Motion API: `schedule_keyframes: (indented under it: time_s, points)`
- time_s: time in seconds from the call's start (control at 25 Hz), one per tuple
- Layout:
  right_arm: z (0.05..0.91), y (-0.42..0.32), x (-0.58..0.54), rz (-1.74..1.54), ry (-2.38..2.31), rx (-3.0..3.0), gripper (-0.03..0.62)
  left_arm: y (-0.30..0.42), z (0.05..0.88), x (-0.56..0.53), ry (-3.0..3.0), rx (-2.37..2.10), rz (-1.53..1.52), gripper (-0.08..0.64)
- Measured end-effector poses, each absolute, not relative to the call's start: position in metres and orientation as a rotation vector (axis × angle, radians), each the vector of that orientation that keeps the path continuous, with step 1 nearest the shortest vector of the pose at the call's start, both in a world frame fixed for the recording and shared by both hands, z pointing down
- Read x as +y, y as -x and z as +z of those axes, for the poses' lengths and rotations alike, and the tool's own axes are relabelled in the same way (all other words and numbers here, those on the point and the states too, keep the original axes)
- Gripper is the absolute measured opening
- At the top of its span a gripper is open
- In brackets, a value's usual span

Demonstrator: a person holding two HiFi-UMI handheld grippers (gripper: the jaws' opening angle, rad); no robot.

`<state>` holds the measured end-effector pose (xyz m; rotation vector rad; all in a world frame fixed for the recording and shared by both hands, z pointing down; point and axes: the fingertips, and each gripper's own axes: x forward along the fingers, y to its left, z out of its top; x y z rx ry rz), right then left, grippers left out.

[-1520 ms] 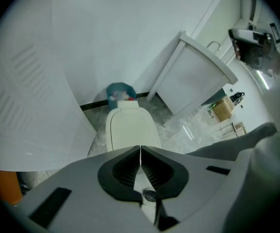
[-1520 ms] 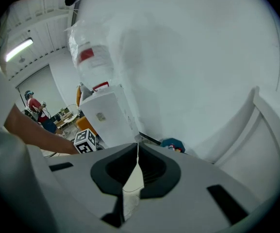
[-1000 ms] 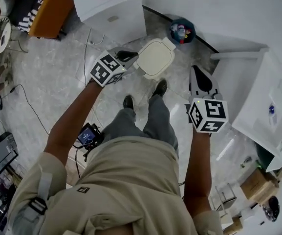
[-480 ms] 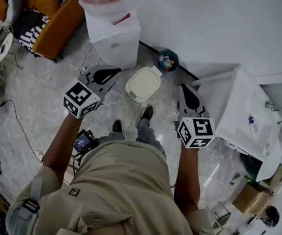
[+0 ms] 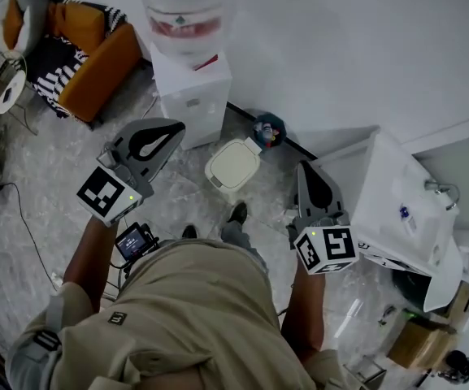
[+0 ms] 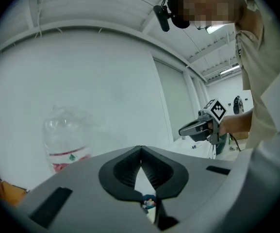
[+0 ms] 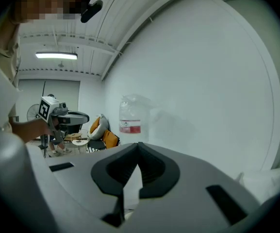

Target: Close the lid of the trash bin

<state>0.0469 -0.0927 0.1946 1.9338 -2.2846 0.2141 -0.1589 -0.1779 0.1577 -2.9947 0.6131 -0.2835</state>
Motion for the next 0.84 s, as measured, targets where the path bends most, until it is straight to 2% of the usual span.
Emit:
schedule_keyframes:
  time_s: [0.24, 0.84]
  points:
    - [0.167, -0.032, -0.067, 0.148, -1.96, -2.297, 0.023, 0.181, 0.137, -0.158, 2.951, 0.643, -0.246, 0.015]
    - [0.168, -0.008, -0.023, 0.144, -2.005, -2.24, 0.023, 0.216, 0.138, -0.126, 2.959, 0.634, -0.214, 0.015]
